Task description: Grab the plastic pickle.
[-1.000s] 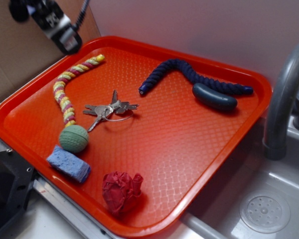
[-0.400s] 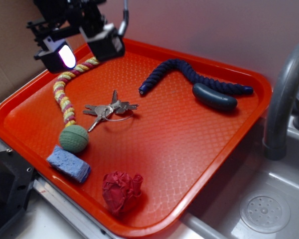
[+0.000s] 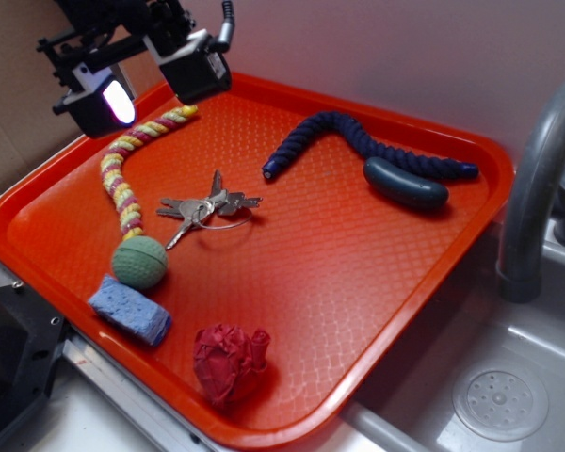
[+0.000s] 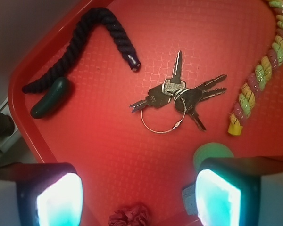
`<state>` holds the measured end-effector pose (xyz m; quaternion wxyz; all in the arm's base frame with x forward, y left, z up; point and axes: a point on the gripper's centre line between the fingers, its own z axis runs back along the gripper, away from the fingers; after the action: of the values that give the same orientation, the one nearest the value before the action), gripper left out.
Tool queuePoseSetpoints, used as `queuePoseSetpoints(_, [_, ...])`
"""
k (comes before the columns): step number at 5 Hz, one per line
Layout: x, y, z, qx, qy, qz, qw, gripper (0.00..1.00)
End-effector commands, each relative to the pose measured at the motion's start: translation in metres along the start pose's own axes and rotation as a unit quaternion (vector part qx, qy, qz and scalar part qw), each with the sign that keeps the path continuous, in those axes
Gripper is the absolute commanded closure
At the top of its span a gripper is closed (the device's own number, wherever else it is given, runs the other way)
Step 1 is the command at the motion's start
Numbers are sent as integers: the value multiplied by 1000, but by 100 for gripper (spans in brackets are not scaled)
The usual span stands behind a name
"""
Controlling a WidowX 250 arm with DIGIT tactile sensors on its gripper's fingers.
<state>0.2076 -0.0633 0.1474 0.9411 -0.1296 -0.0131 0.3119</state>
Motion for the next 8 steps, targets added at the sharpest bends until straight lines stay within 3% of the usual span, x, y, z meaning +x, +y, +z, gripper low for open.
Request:
queuePoseSetpoints(1, [30,-53,-43,64,-6,45,997,0])
queuePoseSetpoints(2, [45,-70,-58,14,-46,61,997,0])
queuePoseSetpoints(3, [56,-84,-86,13,-37,81,996,0])
queuePoseSetpoints(5, [50,-101,-113,12,-56,74,996,0])
queuePoseSetpoints(6, [38,-110,-113,6,-55,58,997,0])
queuePoseSetpoints(8, [30,-117,-111,-18,-88,64,994,0])
